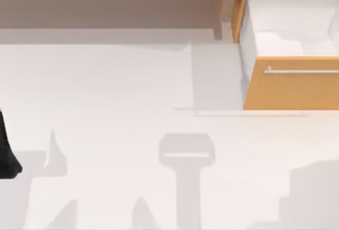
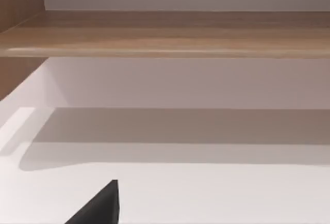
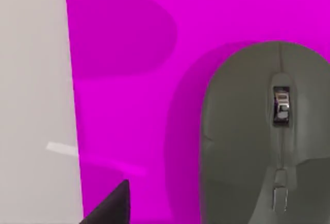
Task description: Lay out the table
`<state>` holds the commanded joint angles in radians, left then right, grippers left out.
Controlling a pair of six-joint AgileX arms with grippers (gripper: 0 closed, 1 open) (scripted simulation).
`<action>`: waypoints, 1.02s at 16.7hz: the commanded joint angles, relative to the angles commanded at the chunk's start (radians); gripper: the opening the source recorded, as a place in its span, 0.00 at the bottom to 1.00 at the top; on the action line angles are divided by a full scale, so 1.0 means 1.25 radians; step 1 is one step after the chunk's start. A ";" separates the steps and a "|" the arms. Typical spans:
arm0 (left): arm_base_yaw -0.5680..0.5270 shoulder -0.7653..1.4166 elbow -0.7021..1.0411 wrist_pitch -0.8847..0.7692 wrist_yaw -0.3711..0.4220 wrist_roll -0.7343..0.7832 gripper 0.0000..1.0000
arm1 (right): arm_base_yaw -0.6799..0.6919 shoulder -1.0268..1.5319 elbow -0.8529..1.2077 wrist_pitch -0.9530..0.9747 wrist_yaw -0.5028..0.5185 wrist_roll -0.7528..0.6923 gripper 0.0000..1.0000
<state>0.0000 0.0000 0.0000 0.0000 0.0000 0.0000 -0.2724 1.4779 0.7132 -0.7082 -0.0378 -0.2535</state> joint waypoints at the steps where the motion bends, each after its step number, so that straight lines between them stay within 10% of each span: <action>1: 0.000 0.000 0.000 0.000 0.000 0.000 1.00 | 0.000 0.000 0.000 0.000 0.000 0.000 1.00; 9: 0.000 0.000 0.000 0.000 0.000 0.000 1.00 | 0.006 -0.011 0.005 0.070 0.028 -0.045 1.00; 17: 0.000 0.000 0.000 0.000 0.000 0.000 1.00 | 0.061 -0.007 -0.079 0.503 0.182 -0.308 1.00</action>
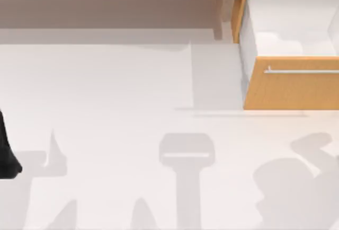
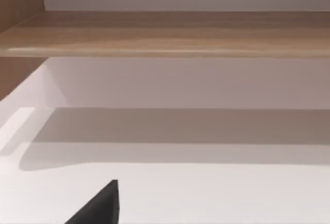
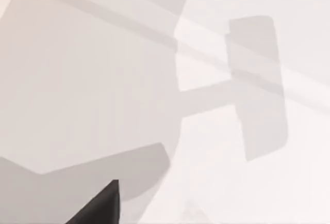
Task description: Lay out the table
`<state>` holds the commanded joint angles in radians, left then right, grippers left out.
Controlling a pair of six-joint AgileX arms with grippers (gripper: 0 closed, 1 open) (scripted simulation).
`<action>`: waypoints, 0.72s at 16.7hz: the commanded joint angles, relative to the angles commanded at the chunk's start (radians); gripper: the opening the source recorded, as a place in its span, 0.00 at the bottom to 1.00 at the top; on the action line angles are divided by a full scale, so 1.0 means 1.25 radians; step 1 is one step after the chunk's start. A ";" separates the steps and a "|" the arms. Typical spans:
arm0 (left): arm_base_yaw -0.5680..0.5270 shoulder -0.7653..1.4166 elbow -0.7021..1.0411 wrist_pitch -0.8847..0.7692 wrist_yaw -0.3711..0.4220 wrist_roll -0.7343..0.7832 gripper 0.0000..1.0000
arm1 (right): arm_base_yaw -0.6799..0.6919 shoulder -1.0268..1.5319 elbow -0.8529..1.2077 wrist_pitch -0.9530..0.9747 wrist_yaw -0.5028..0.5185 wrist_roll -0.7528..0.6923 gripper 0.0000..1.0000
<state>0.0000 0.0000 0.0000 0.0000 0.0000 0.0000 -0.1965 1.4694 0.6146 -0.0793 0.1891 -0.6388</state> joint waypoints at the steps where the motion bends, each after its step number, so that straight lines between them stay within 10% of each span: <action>1: 0.000 0.000 0.000 0.000 0.000 0.000 1.00 | 0.012 0.004 -0.020 0.075 0.023 -0.042 1.00; 12: 0.000 0.000 0.000 0.000 0.000 0.000 1.00 | 0.218 0.156 -0.271 0.995 0.200 -0.518 1.00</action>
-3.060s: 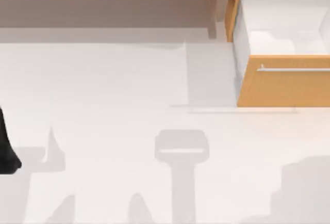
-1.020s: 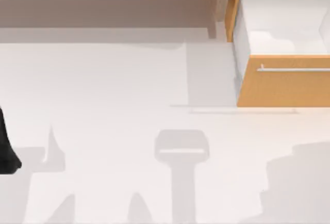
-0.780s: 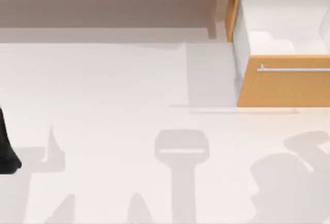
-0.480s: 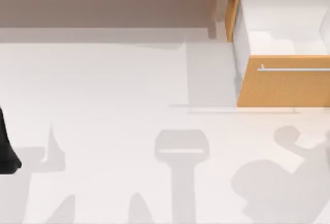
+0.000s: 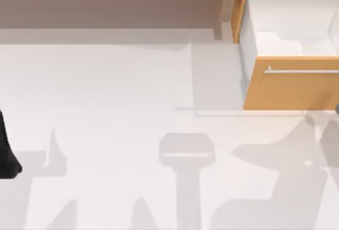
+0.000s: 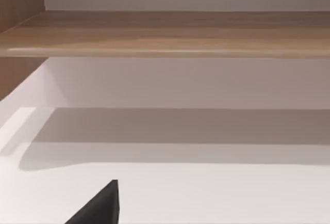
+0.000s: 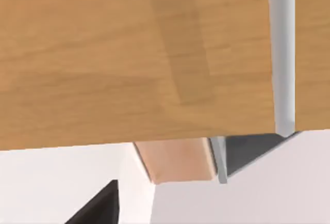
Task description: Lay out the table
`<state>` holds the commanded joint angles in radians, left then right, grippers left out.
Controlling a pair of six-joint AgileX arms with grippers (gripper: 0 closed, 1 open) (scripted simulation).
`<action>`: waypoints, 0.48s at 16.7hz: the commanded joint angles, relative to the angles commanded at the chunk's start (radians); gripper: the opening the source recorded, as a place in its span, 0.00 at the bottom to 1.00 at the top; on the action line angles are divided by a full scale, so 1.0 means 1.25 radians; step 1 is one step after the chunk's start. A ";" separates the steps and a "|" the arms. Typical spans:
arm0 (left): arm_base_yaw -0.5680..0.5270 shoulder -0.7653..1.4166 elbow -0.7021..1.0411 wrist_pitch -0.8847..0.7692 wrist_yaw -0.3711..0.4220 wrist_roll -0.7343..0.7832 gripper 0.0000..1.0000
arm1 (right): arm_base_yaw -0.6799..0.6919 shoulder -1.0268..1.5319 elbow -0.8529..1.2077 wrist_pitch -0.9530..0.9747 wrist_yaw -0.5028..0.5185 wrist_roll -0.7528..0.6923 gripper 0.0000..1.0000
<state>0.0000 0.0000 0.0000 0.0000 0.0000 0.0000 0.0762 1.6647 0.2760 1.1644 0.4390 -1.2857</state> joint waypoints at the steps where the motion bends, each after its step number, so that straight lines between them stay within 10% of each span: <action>1: 0.000 0.000 0.000 0.000 0.000 0.000 1.00 | 0.026 0.027 -0.016 0.076 0.002 -0.036 1.00; 8: 0.000 0.000 0.000 0.000 0.000 0.000 1.00 | 0.194 0.223 -0.053 0.438 -0.038 -0.199 1.00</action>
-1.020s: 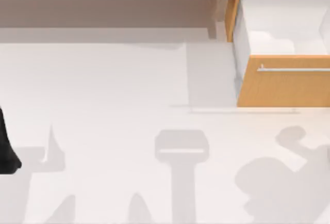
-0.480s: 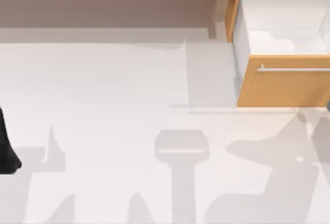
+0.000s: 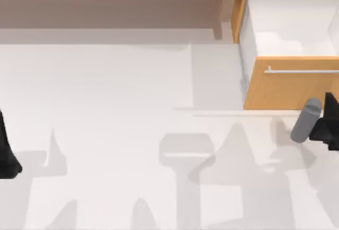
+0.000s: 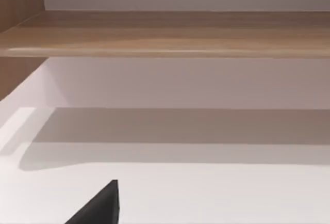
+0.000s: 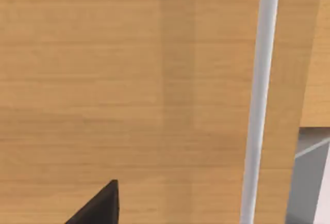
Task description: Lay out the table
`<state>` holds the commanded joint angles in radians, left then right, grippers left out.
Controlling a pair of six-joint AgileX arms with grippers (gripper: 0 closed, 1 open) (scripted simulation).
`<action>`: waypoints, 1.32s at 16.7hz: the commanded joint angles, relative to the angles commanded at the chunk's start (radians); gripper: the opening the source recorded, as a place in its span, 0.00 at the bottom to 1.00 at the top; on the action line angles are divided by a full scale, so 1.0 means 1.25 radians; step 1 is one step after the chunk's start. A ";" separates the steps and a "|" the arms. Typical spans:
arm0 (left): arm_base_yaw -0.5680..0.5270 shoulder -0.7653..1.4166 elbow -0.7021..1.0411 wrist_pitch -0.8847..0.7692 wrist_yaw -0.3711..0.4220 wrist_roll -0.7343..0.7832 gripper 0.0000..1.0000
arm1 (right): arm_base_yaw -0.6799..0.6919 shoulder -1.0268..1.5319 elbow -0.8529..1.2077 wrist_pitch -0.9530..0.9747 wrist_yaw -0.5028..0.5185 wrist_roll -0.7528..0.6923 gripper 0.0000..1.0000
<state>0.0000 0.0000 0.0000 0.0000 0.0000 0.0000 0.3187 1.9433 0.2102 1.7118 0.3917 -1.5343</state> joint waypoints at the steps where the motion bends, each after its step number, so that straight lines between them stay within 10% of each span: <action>1: 0.000 0.000 0.000 0.000 0.000 0.000 1.00 | 0.012 0.015 0.002 0.020 -0.006 -0.009 1.00; 18: 0.000 0.000 0.000 0.000 0.000 0.000 1.00 | -0.008 0.041 0.079 -0.025 -0.041 -0.017 1.00; 22: 0.000 0.000 0.000 0.000 0.000 0.000 1.00 | -0.008 0.041 0.079 -0.025 -0.041 -0.017 0.70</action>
<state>0.0000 0.0000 0.0000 0.0000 0.0000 0.0000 0.3082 1.9940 0.3092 1.6799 0.3406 -1.5554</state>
